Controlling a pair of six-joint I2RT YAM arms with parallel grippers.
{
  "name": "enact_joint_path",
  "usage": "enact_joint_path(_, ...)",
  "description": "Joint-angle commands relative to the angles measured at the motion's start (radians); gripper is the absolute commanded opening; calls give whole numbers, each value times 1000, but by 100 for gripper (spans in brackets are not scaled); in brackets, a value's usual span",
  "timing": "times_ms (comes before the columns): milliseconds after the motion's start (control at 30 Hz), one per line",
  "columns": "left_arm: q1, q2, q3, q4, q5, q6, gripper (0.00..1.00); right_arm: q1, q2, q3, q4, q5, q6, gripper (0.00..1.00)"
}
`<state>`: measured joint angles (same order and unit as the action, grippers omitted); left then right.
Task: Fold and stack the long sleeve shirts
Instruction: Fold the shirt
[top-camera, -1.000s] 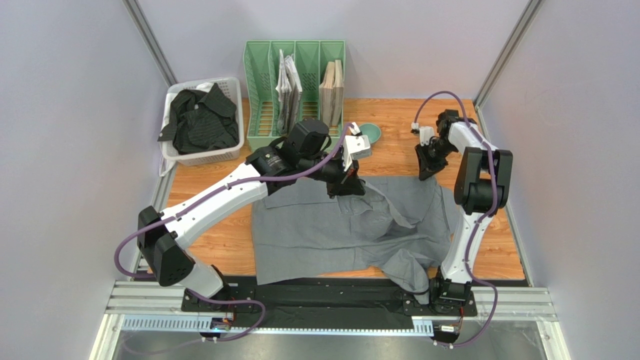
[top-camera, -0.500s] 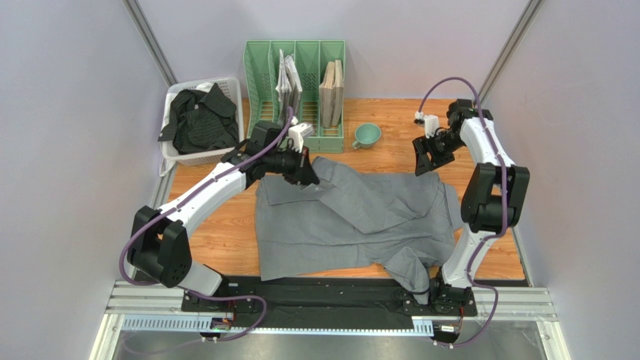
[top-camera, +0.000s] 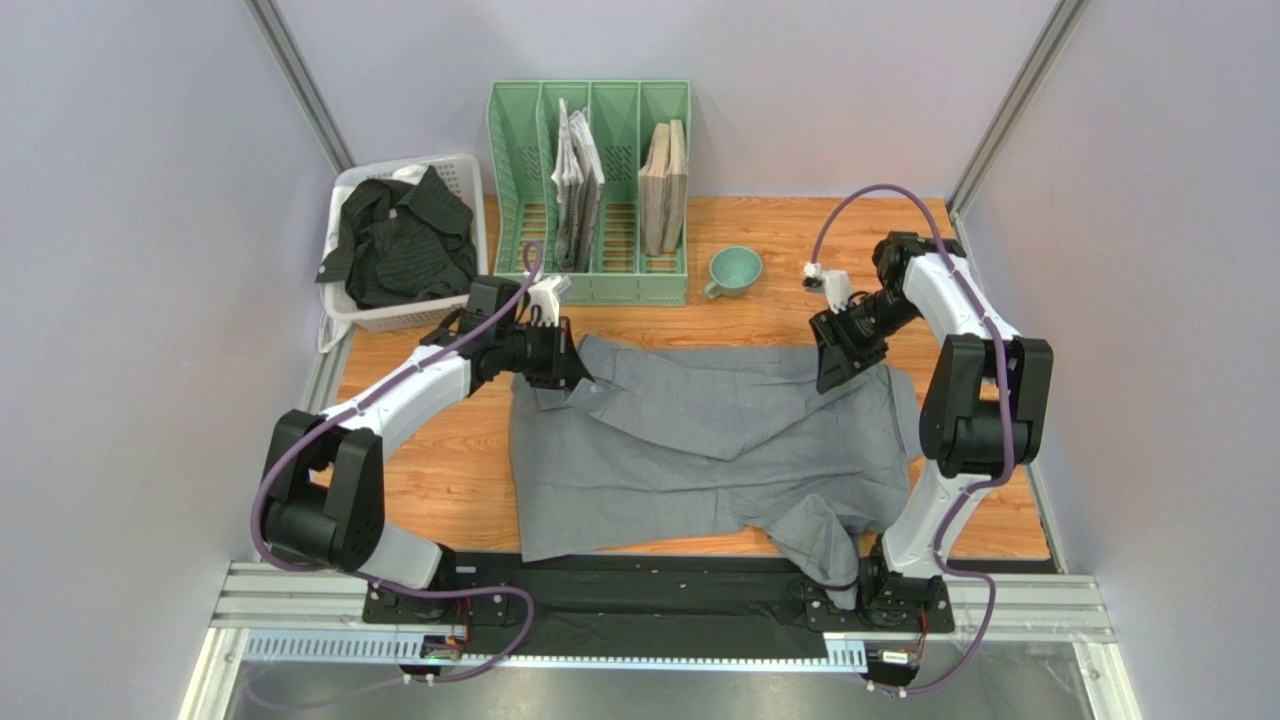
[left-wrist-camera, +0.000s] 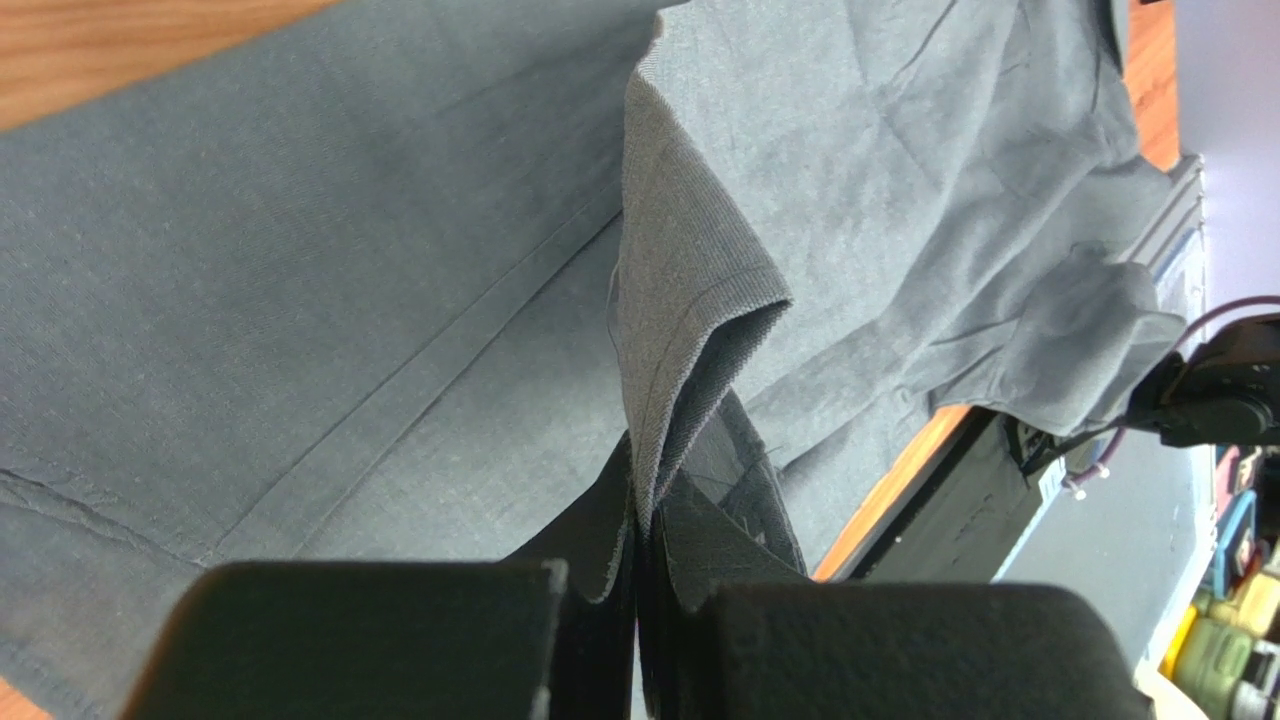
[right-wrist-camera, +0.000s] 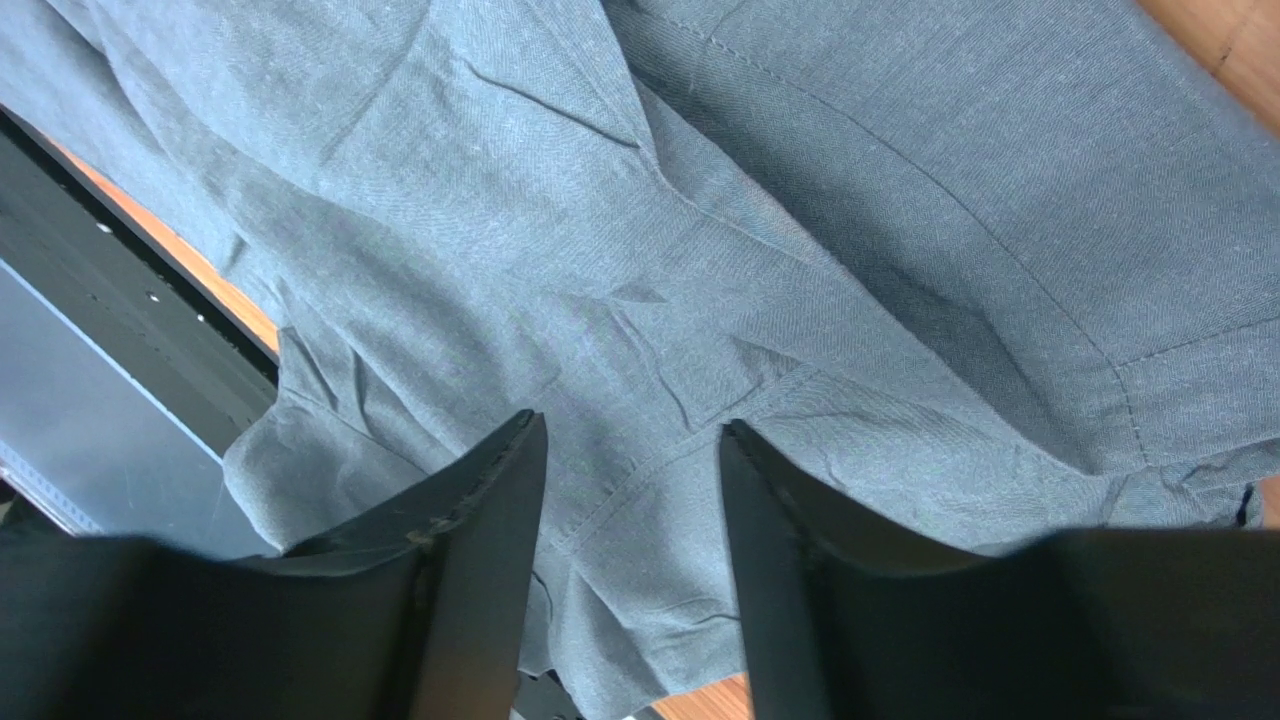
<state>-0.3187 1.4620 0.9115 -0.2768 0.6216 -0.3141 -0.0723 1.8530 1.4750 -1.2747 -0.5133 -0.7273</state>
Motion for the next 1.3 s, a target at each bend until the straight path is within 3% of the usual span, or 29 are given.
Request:
enact_joint_path(0, 10, 18, -28, 60, -2, -20, 0, 17, 17, -4, 40, 42, -14, 47)
enact_joint_path(133, 26, 41, -40, 22, -36, -29, 2, 19, 32, -10, 81, 96, 15, 40)
enact_joint_path(267, 107, 20, -42, -102, -92, 3, 27, 19, 15, -10, 87, 119, 26, 40)
enact_joint_path(400, 147, -92, 7, -254, -170, 162, 41, 34, -40, -27, 80, 119, 35, 40)
enact_joint_path(500, 139, -210, -14, -234, -129, 230, 47, 65, -69, -62, 97, 137, 32, 40)
enact_joint_path(533, 127, -222, -13, -237, -123, 278, 53, 68, -72, -73, 107, 154, 34, 40)
enact_joint_path(700, 4, -141, 56, -300, -169, 348, 53, 100, -45, -87, 146, 180, 42, 39)
enact_joint_path(867, -66, 27, 107, -335, -192, 423, 45, 104, 9, -82, 156, 206, 51, 39)
enact_joint_path(1067, -30, 272, 214, -421, -305, 490, 39, 115, 87, -96, 234, 237, 78, 40)
enact_joint_path(1267, 56, 412, 358, -460, -376, 570, 34, 150, 199, 0, 291, 260, 138, 43)
